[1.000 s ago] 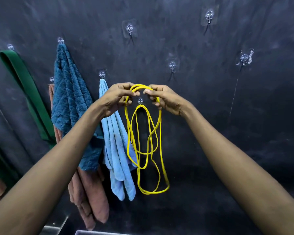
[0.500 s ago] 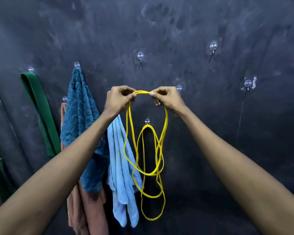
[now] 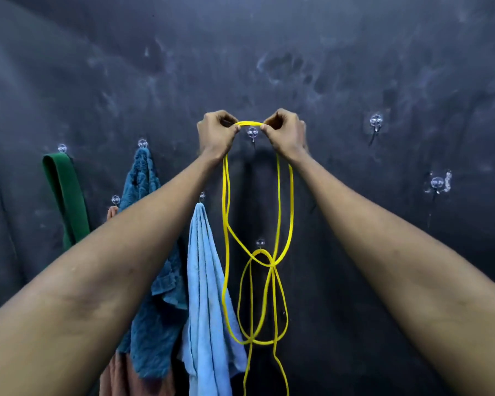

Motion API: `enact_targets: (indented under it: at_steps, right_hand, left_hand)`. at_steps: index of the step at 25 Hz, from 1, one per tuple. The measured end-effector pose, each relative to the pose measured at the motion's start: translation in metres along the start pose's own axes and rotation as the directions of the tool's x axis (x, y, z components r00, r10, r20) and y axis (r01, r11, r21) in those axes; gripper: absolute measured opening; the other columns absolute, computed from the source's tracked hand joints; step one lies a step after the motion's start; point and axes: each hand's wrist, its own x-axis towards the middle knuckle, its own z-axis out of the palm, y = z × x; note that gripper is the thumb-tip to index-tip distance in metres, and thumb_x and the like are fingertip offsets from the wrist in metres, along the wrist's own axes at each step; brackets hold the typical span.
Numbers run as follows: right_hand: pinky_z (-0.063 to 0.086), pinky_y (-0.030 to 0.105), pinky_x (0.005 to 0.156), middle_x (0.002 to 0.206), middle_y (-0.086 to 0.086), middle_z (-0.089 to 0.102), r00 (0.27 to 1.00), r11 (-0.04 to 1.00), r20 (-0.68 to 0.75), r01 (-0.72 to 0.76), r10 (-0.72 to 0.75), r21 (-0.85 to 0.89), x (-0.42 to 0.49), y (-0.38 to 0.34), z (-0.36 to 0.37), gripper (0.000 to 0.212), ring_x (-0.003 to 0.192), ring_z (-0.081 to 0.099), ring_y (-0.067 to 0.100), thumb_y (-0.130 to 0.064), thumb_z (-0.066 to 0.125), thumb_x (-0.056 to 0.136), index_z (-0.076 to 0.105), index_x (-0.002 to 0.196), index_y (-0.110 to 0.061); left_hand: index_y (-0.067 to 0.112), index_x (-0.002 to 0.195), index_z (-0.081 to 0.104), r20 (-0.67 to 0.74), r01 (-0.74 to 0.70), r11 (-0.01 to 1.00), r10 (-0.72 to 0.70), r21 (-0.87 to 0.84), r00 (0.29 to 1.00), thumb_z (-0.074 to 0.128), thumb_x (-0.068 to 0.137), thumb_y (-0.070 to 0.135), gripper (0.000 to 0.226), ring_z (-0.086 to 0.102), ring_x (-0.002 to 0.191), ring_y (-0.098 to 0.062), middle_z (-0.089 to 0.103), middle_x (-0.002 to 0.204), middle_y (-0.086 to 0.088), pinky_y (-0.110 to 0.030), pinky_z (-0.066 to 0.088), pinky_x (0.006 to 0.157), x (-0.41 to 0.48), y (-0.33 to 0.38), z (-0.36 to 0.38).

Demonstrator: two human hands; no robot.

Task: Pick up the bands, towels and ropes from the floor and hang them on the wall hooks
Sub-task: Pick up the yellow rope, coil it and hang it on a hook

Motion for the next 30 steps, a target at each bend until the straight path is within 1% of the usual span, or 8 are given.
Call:
enact_targets:
  at_steps: [2, 8, 13, 17, 21, 25, 27, 30]
  right_hand:
    - [0.043, 0.018, 0.075, 0.091, 0.0, 0.075, 1.0, 0.998, 0.021, -0.008, 0.009, -0.065, 0.004, 0.009, 0.006, 0.016, 0.09, 0.066, 0.016, -0.027, 0.072, 0.08, 0.073, 0.089, -0.014]
    - [0.036, 0.019, 0.075, 0.094, 0.011, 0.068, 0.992, 0.98, 0.014, 0.123, -0.123, -0.154, -0.009, 0.035, 0.023, 0.012, 0.092, 0.064, 0.026, -0.017, 0.071, 0.081, 0.071, 0.087, -0.007]
    - [0.032, 0.012, 0.071, 0.089, 0.008, 0.063, 0.992, 0.981, -0.005, 0.128, -0.13, -0.144, -0.021, 0.047, 0.03, 0.011, 0.085, 0.061, 0.021, -0.018, 0.074, 0.08, 0.068, 0.085, -0.01]
    - [0.035, 0.013, 0.072, 0.087, 0.0, 0.058, 0.988, 0.978, 0.06, 0.148, -0.14, -0.147, -0.024, 0.044, 0.026, 0.023, 0.077, 0.055, 0.012, -0.022, 0.079, 0.075, 0.064, 0.089, -0.012]
    - [0.045, 0.021, 0.081, 0.1, 0.004, 0.061, 0.989, 0.986, 0.132, 0.087, -0.068, -0.145, -0.041, 0.046, 0.018, 0.037, 0.084, 0.056, 0.013, -0.025, 0.077, 0.076, 0.057, 0.105, -0.012]
    - [0.045, 0.033, 0.091, 0.111, 0.009, 0.054, 0.979, 0.978, 0.201, 0.01, 0.033, -0.209, -0.08, 0.055, 0.003, 0.034, 0.09, 0.055, 0.021, -0.022, 0.067, 0.086, 0.051, 0.114, -0.011]
    - [0.045, 0.037, 0.095, 0.117, 0.01, 0.05, 0.969, 0.972, 0.232, -0.027, 0.083, -0.235, -0.098, 0.06, -0.011, 0.032, 0.097, 0.057, 0.025, -0.021, 0.061, 0.089, 0.05, 0.117, -0.011]
    - [0.045, 0.037, 0.098, 0.12, 0.01, 0.047, 0.948, 0.956, 0.293, -0.034, 0.123, -0.291, -0.127, 0.069, -0.043, 0.028, 0.103, 0.056, 0.025, -0.023, 0.057, 0.091, 0.052, 0.116, -0.012]
  left_hand:
    - [0.018, 0.085, 0.078, 0.029, 0.0, 0.998, -0.002, 0.056, 1.0, 0.073, 0.076, 0.021, 0.011, 0.067, 0.078, -0.006, 0.076, 0.083, 0.0, -0.012, 0.045, 0.07, 0.004, -0.005, 0.007]
    - [0.015, 0.083, 0.072, 0.097, 0.019, 0.996, -0.028, 0.091, 0.995, 0.07, 0.078, 0.02, 0.008, 0.067, 0.082, -0.015, 0.074, 0.081, 0.0, -0.025, 0.049, 0.073, -0.018, -0.039, 0.028]
    - [0.014, 0.082, 0.067, 0.103, -0.049, 0.994, 0.039, 0.102, 0.994, 0.073, 0.078, 0.021, 0.011, 0.062, 0.078, -0.017, 0.066, 0.082, -0.003, -0.026, 0.046, 0.073, -0.029, -0.049, 0.04]
    - [0.014, 0.085, 0.065, 0.095, -0.007, 1.0, 0.005, 0.024, 0.995, 0.075, 0.077, 0.022, 0.015, 0.061, 0.076, -0.013, 0.067, 0.08, 0.001, -0.021, 0.044, 0.069, -0.035, -0.049, 0.042]
    - [0.014, 0.102, 0.061, 0.14, 0.059, 0.998, -0.061, 0.02, 0.988, 0.079, 0.076, 0.025, 0.033, 0.059, 0.083, -0.01, 0.065, 0.082, 0.003, -0.02, 0.042, 0.074, -0.048, -0.048, 0.037]
    - [0.009, 0.118, 0.054, 0.189, 0.188, 0.977, -0.204, 0.103, 0.96, 0.073, 0.082, 0.033, 0.047, 0.058, 0.099, -0.018, 0.067, 0.102, -0.004, -0.027, 0.041, 0.084, -0.068, -0.052, 0.017]
    - [0.009, 0.116, 0.056, 0.2, 0.199, 0.97, -0.224, 0.14, 0.954, 0.068, 0.085, 0.035, 0.043, 0.06, 0.105, -0.022, 0.069, 0.103, -0.006, -0.031, 0.043, 0.089, -0.084, -0.052, 0.001]
    - [0.011, 0.103, 0.064, 0.196, 0.196, 0.966, -0.228, 0.166, 0.954, 0.06, 0.09, 0.035, 0.028, 0.061, 0.099, -0.021, 0.07, 0.098, -0.004, -0.029, 0.042, 0.081, -0.124, -0.043, -0.019]
